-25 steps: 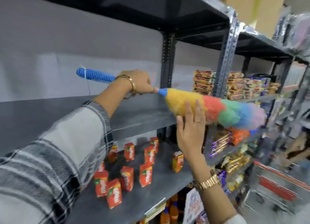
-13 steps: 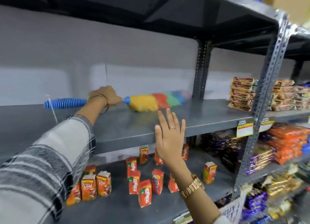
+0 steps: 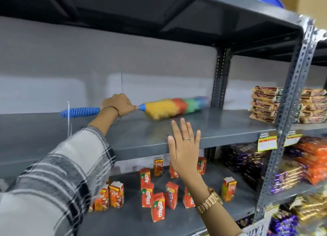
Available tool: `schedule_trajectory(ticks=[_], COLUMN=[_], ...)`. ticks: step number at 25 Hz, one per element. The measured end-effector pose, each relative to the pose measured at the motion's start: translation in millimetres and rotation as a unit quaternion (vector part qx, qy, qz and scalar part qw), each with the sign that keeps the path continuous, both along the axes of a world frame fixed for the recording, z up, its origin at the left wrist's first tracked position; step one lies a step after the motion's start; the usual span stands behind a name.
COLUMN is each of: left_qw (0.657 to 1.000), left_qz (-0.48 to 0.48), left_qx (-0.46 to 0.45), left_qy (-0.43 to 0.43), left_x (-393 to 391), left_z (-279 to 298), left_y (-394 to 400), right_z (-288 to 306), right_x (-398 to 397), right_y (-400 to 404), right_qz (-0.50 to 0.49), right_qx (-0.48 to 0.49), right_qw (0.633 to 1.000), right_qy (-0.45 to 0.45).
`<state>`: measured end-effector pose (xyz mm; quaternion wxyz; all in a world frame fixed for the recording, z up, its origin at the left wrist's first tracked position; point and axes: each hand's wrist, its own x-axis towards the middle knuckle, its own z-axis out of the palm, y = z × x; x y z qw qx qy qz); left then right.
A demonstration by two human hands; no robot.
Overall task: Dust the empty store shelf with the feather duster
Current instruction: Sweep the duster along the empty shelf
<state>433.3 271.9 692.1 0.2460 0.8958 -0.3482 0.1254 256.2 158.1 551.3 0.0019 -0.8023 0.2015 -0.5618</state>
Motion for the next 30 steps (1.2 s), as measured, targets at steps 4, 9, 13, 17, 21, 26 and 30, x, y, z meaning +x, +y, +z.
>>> schedule_trajectory(ticks=[4, 9, 13, 17, 21, 26, 30], left_qw=[0.987, 0.994, 0.983, 0.980, 0.985, 0.977, 0.968], left_qz=[-0.065, 0.101, -0.001, 0.160, 0.130, 0.201, 0.252], left_qx=[-0.008, 0.012, -0.027, 0.040, -0.057, 0.015, -0.002], left_qy=[0.147, 0.027, 0.184, 0.110, 0.095, 0.069, 0.018], left_x=[4, 14, 18, 25, 17, 17, 21], left_z=[-9, 1, -10, -10, -9, -9, 3], left_y=[52, 87, 124, 156, 176, 217, 247], right_z=[-3, -5, -2, -10, -8, -13, -13], right_x=[3, 19, 35, 49, 64, 74, 76], right_y=[6, 38, 68, 96, 120, 138, 140], right_qz=[0.015, 0.042, 0.086, 0.094, 0.106, 0.117, 0.126], right_qx=[0.010, -0.009, -0.023, -0.057, -0.072, -0.097, -0.088], right_qw=[1.000, 0.999, 0.996, 0.994, 0.992, 0.988, 0.988], right_qy=[-0.011, -0.013, -0.029, 0.003, 0.009, 0.006, 0.002])
